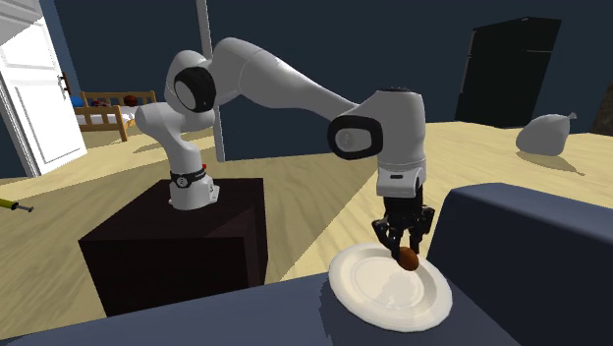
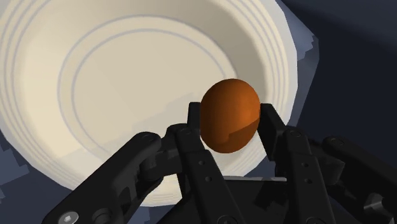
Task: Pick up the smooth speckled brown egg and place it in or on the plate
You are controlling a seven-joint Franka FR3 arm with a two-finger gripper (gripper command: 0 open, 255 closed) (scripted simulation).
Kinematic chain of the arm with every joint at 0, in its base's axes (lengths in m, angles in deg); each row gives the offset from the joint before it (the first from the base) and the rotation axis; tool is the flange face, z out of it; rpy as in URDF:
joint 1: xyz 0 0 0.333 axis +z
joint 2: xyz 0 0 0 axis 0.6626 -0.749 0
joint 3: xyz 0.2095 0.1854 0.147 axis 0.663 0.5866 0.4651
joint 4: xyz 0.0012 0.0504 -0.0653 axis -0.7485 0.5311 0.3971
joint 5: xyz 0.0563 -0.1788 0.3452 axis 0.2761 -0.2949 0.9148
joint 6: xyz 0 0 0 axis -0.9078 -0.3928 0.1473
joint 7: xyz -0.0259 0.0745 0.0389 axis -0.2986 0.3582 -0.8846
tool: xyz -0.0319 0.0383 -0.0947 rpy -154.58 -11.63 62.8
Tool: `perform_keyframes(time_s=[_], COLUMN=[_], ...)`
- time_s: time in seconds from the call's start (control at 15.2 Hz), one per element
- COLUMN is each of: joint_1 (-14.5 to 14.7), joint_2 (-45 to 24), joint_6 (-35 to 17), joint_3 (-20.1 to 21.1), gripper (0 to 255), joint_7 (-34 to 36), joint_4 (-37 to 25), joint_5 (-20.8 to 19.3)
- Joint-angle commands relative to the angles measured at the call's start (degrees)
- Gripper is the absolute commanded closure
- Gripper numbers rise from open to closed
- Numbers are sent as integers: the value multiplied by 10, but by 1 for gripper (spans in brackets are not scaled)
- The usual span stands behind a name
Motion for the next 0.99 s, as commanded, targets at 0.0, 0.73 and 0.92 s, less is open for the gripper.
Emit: perform_keyframes(time_s=[0.0, 0.73, 0.92], joint_1=[1, 1, -10], joint_2=[-2, -2, 41], joint_6=[-2, -2, 22], joint_3=[0, 0, 8], gripper=[255, 0, 0], joint_7=[1, 1, -1], joint_4=[-1, -1, 18], joint_5=[-1, -1, 7])
